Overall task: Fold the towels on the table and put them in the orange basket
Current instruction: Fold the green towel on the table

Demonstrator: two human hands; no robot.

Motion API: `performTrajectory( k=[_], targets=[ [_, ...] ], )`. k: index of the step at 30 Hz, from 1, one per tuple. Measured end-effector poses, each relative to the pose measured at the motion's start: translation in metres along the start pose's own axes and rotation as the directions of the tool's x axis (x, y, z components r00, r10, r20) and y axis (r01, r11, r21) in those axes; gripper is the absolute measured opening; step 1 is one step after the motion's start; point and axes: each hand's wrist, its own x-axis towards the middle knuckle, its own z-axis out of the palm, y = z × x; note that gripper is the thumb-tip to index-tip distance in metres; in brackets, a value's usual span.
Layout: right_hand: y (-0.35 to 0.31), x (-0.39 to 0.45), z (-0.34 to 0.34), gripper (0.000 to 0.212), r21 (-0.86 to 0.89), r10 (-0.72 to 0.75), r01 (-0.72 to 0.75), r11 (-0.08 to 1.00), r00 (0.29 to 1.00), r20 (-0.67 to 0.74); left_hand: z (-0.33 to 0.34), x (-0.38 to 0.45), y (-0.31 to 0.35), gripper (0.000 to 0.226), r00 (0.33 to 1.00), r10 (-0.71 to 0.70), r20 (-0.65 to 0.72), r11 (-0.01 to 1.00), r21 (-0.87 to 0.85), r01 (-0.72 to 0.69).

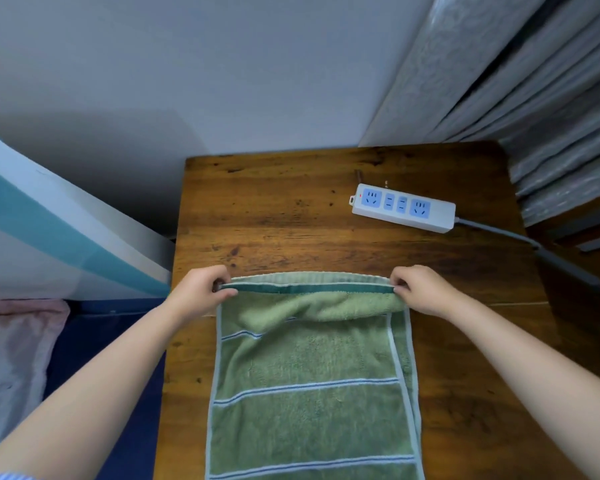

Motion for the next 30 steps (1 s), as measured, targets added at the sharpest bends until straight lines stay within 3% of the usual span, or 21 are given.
performTrajectory(
  k=[4, 6, 9, 11, 13, 14, 15, 17, 18, 19, 21, 22, 24, 26, 29, 30],
  targets=[
    [-0.007, -0.028, -0.032, 0.015, 0.071, -0.087, 0.090, 0.993, 0.995, -0.040, -0.023, -0.025, 0.002, 0.016, 0.994, 0.007, -0.109, 0.996, -0.092, -0.017],
    [-0.014, -0.048, -0.051, 0.019, 0.042, -0.153, 0.159, 0.986, 0.982, -0.111, -0.040, -0.037, 0.006, 0.026, 0.984, 0.065, -0.166, 0.997, -0.022, -0.070],
    [-0.032, -0.081, -0.082, 0.011, -0.071, -0.269, 0.259, 0.963, 0.930, -0.251, -0.075, -0.059, 0.019, 0.013, 0.908, 0.259, -0.329, 0.964, 0.149, -0.221],
    [-0.042, -0.101, -0.105, 0.015, -0.183, -0.379, 0.332, 0.925, 0.804, -0.458, -0.098, -0.072, 0.029, 0.016, 0.786, 0.345, -0.512, 0.938, 0.193, -0.286],
    [-0.049, -0.123, -0.121, 0.019, -0.328, -0.480, 0.361, 0.873, 0.522, -0.705, -0.113, -0.092, 0.035, 0.021, 0.602, 0.359, -0.713, 0.927, 0.200, -0.317],
    [-0.052, -0.133, -0.125, 0.021, -0.365, -0.494, 0.351, 0.862, 0.424, -0.759, -0.117, -0.101, 0.038, 0.020, 0.555, 0.354, -0.753, 0.927, 0.206, -0.313],
    [-0.054, -0.140, -0.124, 0.021, -0.426, -0.530, 0.324, 0.845, 0.391, -0.753, -0.117, -0.106, 0.039, 0.017, 0.574, 0.383, -0.724, 0.921, 0.246, -0.304],
    [-0.062, -0.143, -0.120, 0.020, -0.606, -0.639, 0.232, 0.761, 0.426, -0.640, -0.115, -0.113, 0.045, 0.015, 0.739, 0.394, -0.547, 0.906, 0.368, -0.210],
    [-0.065, -0.145, -0.117, 0.020, -0.645, -0.650, 0.185, 0.742, 0.436, -0.623, -0.113, -0.120, 0.050, 0.016, 0.776, 0.367, -0.513, 0.910, 0.371, -0.185],
    [-0.066, -0.148, -0.118, 0.021, -0.609, -0.602, 0.134, 0.782, 0.417, -0.681, -0.117, -0.123, 0.054, 0.017, 0.738, 0.369, -0.565, 0.919, 0.343, -0.197],
    [-0.067, -0.159, -0.130, 0.021, -0.396, -0.401, 0.076, 0.915, 0.270, -0.875, -0.131, -0.134, 0.069, 0.021, 0.560, 0.421, -0.714, 0.907, 0.321, -0.272],
    [-0.069, -0.166, -0.133, 0.022, -0.323, -0.329, 0.065, 0.944, 0.230, -0.916, -0.137, -0.140, 0.076, 0.021, 0.499, 0.444, -0.744, 0.894, 0.336, -0.295],
    [-0.069, -0.179, -0.136, 0.022, -0.328, -0.340, 0.090, 0.940, 0.212, -0.916, -0.147, -0.152, 0.088, 0.018, 0.494, 0.458, -0.739, 0.888, 0.361, -0.283],
    [-0.072, -0.187, -0.139, 0.020, -0.322, -0.344, 0.129, 0.938, 0.229, -0.910, -0.153, -0.159, 0.094, 0.017, 0.566, 0.462, -0.683, 0.884, 0.409, -0.228],
    [-0.076, -0.197, -0.146, 0.025, -0.241, -0.265, 0.123, 0.963, 0.236, -0.935, -0.155, -0.166, 0.100, 0.021, 0.451, 0.519, -0.726, 0.853, 0.473, -0.222],
    [-0.079, -0.198, -0.147, 0.029, -0.273, -0.295, 0.114, 0.955, 0.295, -0.909, -0.157, -0.169, 0.104, 0.022, 0.471, 0.440, -0.764, 0.897, 0.403, -0.183]
  ],
)
